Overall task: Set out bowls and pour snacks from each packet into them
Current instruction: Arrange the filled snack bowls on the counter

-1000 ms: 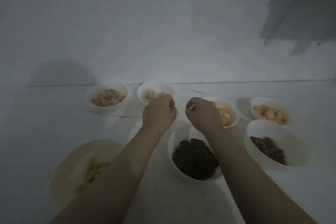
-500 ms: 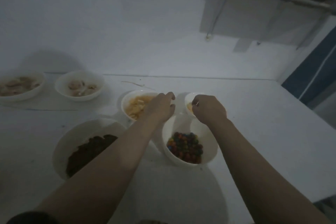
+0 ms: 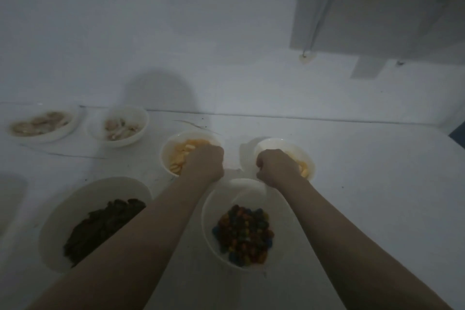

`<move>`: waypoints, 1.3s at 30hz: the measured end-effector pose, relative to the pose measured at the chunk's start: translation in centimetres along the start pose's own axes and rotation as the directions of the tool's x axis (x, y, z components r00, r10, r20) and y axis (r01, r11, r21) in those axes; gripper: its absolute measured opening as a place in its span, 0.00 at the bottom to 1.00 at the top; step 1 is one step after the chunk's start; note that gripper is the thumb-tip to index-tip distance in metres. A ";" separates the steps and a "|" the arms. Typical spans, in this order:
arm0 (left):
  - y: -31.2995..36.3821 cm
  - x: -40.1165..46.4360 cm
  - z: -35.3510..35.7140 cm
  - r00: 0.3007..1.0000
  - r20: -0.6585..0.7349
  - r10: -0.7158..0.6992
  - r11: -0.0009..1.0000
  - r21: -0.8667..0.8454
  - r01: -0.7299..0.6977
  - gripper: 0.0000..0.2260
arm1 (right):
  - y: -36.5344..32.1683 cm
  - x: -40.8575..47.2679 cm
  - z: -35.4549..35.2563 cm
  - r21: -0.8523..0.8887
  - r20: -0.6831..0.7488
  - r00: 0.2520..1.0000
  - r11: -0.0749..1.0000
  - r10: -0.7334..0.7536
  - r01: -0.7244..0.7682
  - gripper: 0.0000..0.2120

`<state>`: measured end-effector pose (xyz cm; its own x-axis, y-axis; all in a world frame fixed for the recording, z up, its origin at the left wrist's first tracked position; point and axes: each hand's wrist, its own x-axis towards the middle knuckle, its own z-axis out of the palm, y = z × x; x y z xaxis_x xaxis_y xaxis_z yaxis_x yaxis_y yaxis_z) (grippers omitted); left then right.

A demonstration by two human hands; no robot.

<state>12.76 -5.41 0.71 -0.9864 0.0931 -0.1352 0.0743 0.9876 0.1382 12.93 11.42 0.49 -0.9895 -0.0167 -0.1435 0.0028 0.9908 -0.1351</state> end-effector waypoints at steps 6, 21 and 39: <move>-1.9 3.2 0.2 0.985 -0.164 -0.049 0.996 -0.085 0.035 0.17 | -1.5 3.3 0.6 -0.016 -0.121 0.989 0.997 -0.083 0.082 0.14; -5.9 5.8 1.0 0.966 -0.226 -0.125 0.982 -0.168 0.087 0.18 | -3.5 7.4 1.0 0.026 -0.190 0.973 0.990 -0.132 0.139 0.15; -6.8 -12.1 -2.2 0.918 -0.378 -0.120 0.941 -0.339 -0.017 0.15 | -10.0 -10.7 -2.8 0.387 -0.286 0.941 0.876 -0.181 0.287 0.10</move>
<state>23.89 -13.58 3.51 -0.9698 -0.0806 0.2304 0.0368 0.8848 0.4644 23.10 2.02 6.08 -0.9728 -0.1570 0.1702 -0.2253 0.8116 -0.5391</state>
